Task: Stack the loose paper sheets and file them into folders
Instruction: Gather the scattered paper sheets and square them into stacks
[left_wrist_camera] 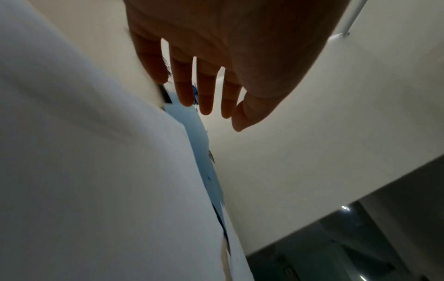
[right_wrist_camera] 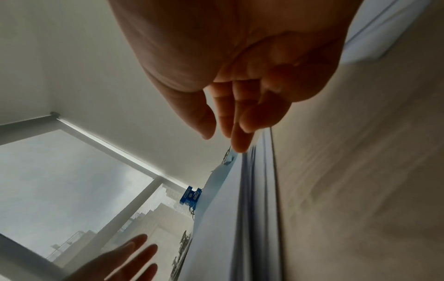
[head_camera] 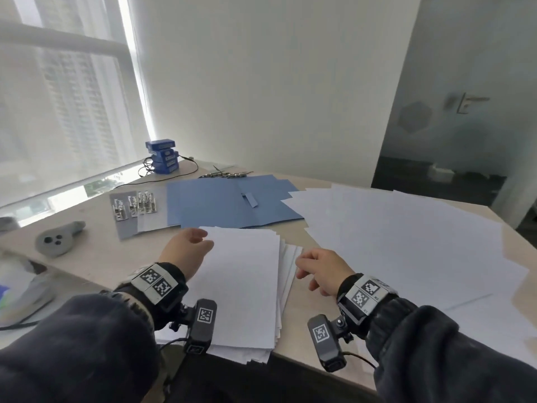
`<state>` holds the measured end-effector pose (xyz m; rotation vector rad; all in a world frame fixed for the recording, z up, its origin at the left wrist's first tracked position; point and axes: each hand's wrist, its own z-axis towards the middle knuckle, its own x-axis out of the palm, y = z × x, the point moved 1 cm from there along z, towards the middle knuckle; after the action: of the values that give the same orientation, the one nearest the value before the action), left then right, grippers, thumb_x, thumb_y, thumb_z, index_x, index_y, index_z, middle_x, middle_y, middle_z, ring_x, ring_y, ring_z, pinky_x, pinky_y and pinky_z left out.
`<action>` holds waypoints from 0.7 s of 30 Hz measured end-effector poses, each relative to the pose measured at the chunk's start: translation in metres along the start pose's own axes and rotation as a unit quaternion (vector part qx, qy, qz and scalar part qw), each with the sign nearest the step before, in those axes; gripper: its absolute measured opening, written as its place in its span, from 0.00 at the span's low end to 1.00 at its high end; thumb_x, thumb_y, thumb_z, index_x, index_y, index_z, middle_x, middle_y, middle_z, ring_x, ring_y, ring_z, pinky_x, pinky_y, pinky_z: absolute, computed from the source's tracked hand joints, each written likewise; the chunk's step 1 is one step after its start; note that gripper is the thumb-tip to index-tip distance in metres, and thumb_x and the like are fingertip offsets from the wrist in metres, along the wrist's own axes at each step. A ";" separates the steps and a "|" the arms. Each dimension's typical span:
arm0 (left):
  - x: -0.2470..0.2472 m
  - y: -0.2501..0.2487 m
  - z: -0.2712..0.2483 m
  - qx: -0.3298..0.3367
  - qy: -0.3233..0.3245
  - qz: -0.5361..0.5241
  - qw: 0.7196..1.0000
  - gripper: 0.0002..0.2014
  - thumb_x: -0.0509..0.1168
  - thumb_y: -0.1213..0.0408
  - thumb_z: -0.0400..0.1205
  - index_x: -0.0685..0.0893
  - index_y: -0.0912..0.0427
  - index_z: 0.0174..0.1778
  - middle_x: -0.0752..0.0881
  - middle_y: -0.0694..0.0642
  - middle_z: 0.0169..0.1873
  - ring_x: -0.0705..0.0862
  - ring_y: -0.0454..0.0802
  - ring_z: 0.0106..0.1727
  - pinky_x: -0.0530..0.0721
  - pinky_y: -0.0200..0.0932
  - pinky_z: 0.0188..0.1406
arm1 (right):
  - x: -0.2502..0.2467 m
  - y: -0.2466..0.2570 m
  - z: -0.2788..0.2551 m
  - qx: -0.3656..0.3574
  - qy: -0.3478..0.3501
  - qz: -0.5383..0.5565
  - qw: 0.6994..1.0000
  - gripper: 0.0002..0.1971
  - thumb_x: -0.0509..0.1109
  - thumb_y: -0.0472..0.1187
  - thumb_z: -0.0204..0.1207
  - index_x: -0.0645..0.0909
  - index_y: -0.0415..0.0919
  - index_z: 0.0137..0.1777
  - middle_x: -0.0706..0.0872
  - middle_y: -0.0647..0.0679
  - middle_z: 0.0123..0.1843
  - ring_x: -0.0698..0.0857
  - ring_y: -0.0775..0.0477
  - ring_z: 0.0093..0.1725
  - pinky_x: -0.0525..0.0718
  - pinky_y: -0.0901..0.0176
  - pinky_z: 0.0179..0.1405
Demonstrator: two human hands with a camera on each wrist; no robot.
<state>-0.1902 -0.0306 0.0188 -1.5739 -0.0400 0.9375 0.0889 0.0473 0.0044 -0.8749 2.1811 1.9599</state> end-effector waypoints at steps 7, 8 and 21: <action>0.100 -0.070 -0.038 0.073 0.161 -0.064 0.982 0.05 0.69 0.62 0.84 0.88 0.50 0.53 0.89 0.46 0.50 0.86 0.44 0.52 0.85 0.48 0.58 | -0.083 -0.041 -0.017 -0.005 -0.075 -0.129 0.989 0.05 0.68 0.43 0.77 0.86 0.51 0.47 0.91 0.55 0.45 0.86 0.54 0.42 0.86 0.54 0.52; 0.116 -0.075 -0.042 0.076 0.187 -0.064 0.977 0.06 0.69 0.61 0.84 0.88 0.49 0.54 0.89 0.45 0.51 0.86 0.44 0.53 0.85 0.49 0.60 | -0.099 -0.049 -0.019 0.002 -0.085 -0.151 0.985 0.05 0.68 0.46 0.77 0.85 0.52 0.47 0.90 0.56 0.46 0.86 0.54 0.46 0.86 0.53 0.54; 0.243 -0.125 -0.002 0.041 0.304 0.138 0.942 0.32 0.67 0.54 0.86 0.66 0.55 0.85 0.79 0.59 0.76 0.79 0.58 0.73 0.73 0.40 0.60 | -0.230 -0.143 -0.075 0.166 -0.159 -0.245 0.942 0.13 0.66 0.53 0.81 0.82 0.54 0.62 0.84 0.54 0.64 0.84 0.50 0.61 0.81 0.51 0.67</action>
<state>0.0327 0.1255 -0.0045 -1.7582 0.6615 0.6142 0.3694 0.0568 -0.0114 -0.8656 1.8093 1.3433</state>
